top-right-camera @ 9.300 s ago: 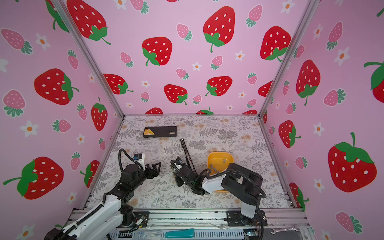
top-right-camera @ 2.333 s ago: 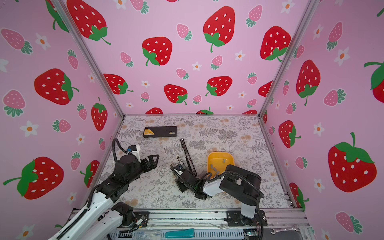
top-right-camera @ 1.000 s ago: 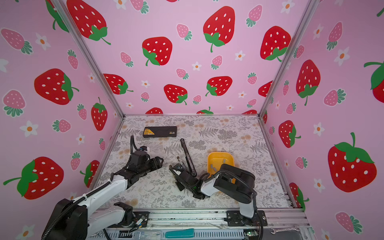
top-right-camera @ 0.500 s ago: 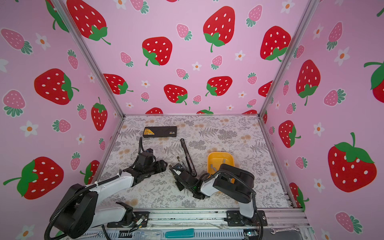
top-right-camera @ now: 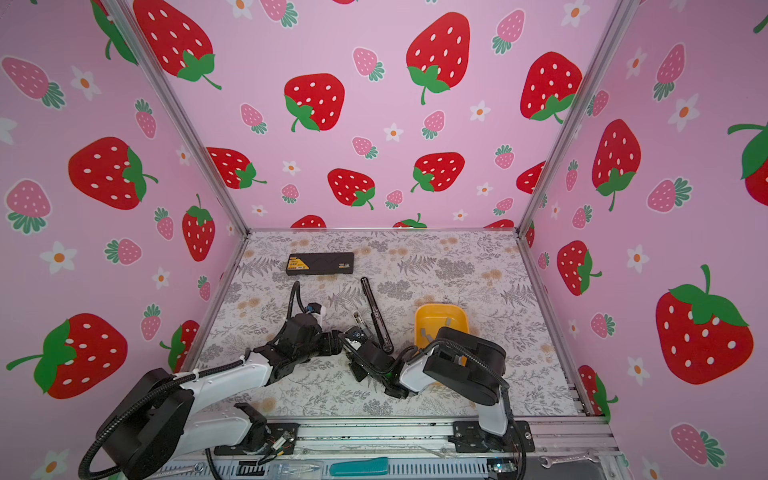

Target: Load the staples into the stapler

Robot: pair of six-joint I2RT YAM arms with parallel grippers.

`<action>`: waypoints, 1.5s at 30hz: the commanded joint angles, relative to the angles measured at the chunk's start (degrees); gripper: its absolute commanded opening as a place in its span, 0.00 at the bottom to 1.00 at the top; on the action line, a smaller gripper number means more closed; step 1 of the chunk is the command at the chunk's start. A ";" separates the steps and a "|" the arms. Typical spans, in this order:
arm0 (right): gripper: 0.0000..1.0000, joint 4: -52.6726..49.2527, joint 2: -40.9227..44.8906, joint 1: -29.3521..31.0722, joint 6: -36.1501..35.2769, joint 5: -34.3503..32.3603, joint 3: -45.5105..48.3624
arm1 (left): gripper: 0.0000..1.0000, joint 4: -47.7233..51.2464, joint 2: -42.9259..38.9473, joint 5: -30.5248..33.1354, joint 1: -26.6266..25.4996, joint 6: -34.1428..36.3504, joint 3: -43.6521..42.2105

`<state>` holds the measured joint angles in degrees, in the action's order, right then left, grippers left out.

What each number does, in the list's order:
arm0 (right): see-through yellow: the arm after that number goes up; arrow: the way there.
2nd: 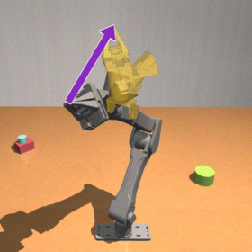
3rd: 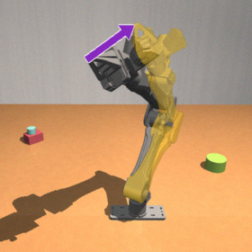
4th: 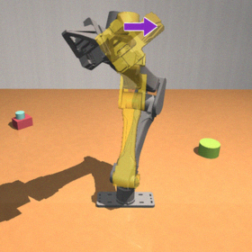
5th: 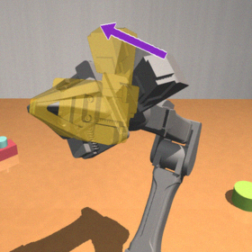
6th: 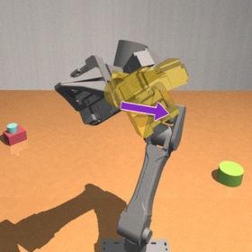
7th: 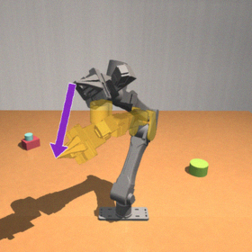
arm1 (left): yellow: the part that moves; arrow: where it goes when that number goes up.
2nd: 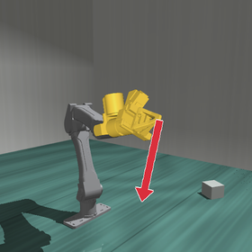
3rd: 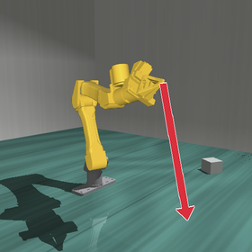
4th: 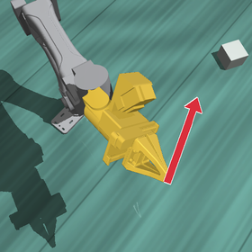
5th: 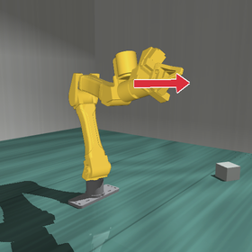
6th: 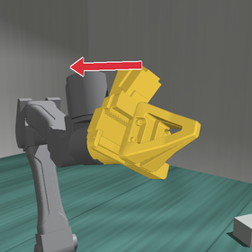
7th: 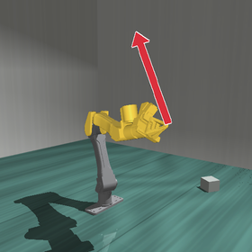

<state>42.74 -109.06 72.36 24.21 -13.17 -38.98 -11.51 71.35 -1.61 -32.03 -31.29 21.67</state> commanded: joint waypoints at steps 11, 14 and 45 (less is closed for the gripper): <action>0.40 -3.07 3.38 0.33 1.50 1.84 3.00 | 0.81 -3.57 -4.33 5.29 -2.93 2.37 -3.36; 0.41 -3.70 6.76 0.33 1.38 1.96 3.92 | 0.81 -3.18 -5.11 5.85 -3.04 2.46 -3.64; 0.28 -10.97 13.57 -0.19 3.26 -2.56 -2.39 | 0.81 -3.13 -7.37 7.06 -3.21 3.87 -5.30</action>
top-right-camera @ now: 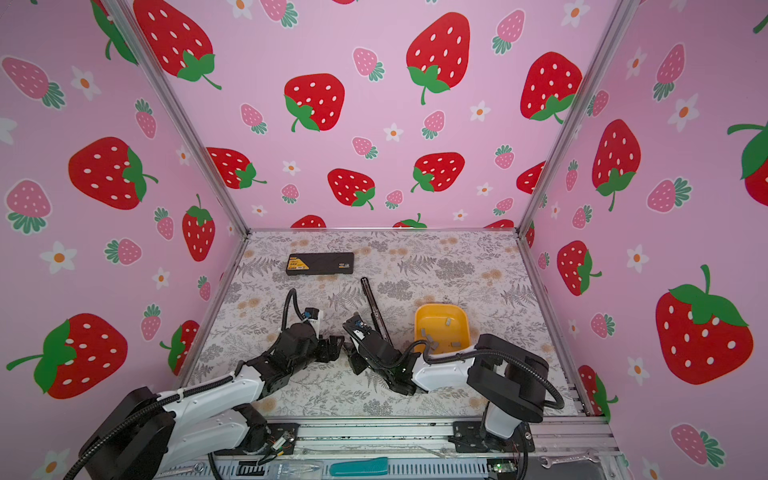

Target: Load the staples into the stapler

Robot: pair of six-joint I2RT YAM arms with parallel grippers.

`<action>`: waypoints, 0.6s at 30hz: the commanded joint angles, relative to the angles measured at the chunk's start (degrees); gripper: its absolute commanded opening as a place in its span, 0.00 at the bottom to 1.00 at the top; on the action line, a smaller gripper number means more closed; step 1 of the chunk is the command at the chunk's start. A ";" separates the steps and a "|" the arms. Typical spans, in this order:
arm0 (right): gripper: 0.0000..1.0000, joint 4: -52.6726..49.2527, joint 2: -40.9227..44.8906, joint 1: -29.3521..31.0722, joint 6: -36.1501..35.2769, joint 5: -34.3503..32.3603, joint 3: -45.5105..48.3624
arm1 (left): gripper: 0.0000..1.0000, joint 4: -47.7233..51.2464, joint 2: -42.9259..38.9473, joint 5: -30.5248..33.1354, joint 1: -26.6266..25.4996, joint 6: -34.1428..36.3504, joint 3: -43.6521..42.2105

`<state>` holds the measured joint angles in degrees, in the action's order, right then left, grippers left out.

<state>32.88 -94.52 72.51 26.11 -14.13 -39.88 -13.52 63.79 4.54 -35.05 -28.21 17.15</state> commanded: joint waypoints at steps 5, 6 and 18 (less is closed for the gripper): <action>0.27 -1.42 -3.08 -0.62 1.98 -1.95 -1.78 | 0.81 -1.84 1.14 0.34 -0.20 0.63 -0.70; 0.26 -1.50 -3.45 -0.62 2.15 -1.88 -1.78 | 0.81 -1.95 1.24 0.22 -0.20 0.70 -0.70; 0.26 -0.20 -5.41 -0.62 3.59 -1.55 0.04 | 0.81 -4.40 -0.47 -0.65 -0.33 1.28 -3.21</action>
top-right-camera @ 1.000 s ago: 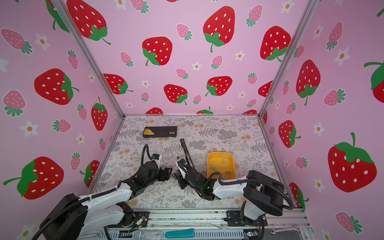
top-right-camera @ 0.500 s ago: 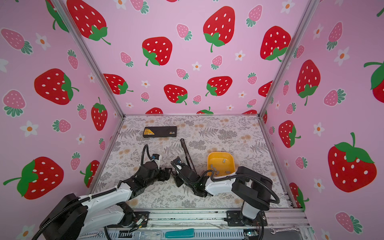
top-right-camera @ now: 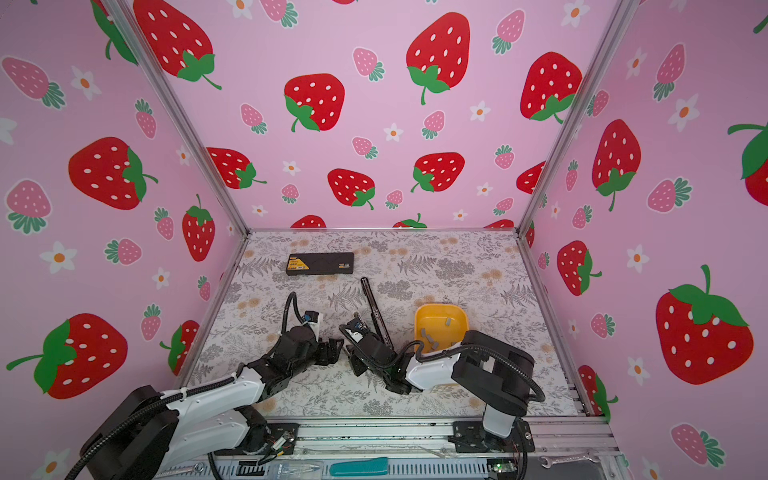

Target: Load the staples into the stapler

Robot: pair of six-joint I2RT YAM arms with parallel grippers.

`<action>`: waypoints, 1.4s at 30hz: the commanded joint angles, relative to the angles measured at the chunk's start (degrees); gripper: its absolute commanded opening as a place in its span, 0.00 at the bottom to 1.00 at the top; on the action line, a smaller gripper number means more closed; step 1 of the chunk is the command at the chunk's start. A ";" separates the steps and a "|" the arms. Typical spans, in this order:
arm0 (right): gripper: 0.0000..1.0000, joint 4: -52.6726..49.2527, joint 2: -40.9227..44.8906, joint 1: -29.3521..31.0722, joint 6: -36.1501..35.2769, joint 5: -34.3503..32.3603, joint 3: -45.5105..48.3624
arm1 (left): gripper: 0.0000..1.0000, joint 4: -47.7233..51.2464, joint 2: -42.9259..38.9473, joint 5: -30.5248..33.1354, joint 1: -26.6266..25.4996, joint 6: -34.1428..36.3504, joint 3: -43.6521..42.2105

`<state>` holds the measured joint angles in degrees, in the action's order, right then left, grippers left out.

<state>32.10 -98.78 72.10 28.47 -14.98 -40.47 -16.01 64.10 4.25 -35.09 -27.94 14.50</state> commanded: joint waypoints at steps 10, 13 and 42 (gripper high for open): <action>0.26 1.80 -2.66 -0.20 2.14 -0.08 1.26 | 0.81 -2.98 -1.07 -0.65 -0.77 1.64 -1.25; 0.26 2.43 -3.41 -0.20 2.53 0.39 1.49 | 0.81 -3.19 -0.88 -0.39 -0.77 1.82 -1.42; 0.26 9.25 -8.09 -0.20 5.19 2.77 5.75 | 0.81 -5.62 1.45 0.10 -1.15 2.28 -1.71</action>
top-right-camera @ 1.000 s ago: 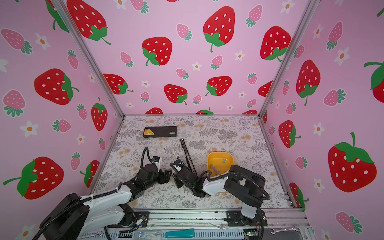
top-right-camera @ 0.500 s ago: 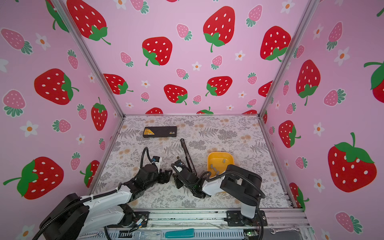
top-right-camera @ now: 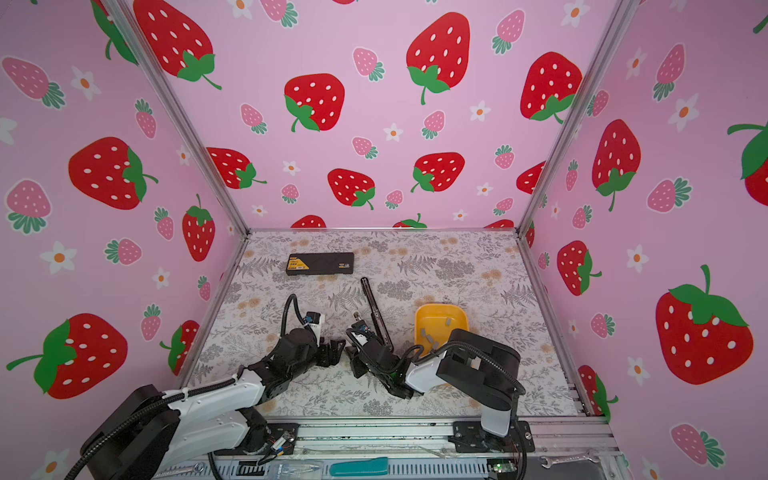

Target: Load the staples into the stapler

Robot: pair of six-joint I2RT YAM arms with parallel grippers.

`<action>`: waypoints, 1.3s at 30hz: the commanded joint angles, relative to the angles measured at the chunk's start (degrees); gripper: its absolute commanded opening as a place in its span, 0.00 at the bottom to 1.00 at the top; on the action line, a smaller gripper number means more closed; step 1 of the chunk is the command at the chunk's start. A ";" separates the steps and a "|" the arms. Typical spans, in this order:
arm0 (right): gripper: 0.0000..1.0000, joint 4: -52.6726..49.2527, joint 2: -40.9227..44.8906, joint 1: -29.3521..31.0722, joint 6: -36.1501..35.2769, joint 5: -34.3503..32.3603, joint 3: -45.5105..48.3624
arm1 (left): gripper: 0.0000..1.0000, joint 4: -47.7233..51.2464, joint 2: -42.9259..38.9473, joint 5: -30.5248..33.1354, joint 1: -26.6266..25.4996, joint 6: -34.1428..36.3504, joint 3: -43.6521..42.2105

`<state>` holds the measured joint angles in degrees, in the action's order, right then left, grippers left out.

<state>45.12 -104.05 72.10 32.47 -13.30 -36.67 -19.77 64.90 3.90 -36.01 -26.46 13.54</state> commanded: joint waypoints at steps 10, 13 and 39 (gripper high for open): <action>0.26 1.86 -6.20 -0.16 1.98 2.07 4.34 | 0.81 -3.77 1.98 0.93 -0.38 0.97 -1.18; 0.26 4.18 -7.92 -0.11 2.40 2.51 5.08 | 0.81 -4.57 2.41 0.93 -0.39 1.21 -1.41; 0.33 -14.11 11.89 -0.14 -0.91 -4.43 0.88 | 0.82 11.57 -9.48 8.56 -0.38 2.50 10.33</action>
<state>34.54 -94.00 71.99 31.03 -15.29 -37.10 -11.70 57.21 9.41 -36.27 -25.04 21.19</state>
